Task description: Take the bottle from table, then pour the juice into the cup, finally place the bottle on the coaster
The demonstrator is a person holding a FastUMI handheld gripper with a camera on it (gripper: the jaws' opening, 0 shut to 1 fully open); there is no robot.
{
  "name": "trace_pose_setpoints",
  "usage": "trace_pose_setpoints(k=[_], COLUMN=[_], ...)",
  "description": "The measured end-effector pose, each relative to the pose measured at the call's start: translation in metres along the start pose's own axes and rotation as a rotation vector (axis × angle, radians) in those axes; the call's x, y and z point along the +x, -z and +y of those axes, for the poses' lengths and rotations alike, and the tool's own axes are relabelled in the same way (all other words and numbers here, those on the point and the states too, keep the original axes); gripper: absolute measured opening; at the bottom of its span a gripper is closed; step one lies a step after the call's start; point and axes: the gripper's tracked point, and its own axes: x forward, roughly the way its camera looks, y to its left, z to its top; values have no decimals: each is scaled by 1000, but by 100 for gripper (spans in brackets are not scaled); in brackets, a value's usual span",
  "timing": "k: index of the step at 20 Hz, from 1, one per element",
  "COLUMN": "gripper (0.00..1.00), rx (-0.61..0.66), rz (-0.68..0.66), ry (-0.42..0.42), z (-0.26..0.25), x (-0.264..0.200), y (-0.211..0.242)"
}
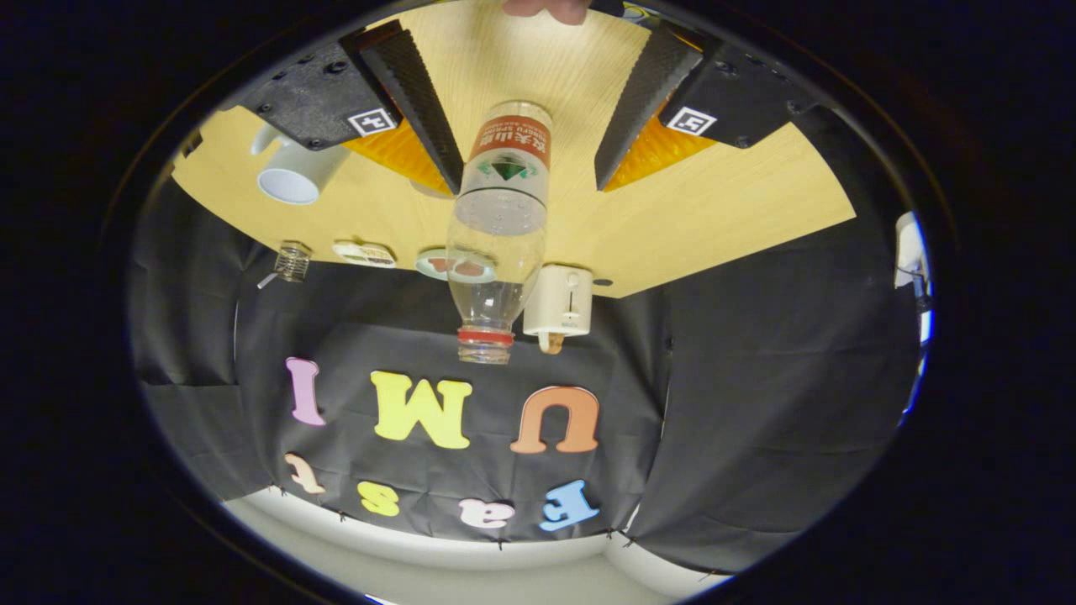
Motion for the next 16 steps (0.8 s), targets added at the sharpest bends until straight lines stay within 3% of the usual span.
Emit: trace_pose_setpoints(k=[16], gripper=[100], rx=[-37], rz=[102], ry=[1], z=[-10], x=[45], y=[12])
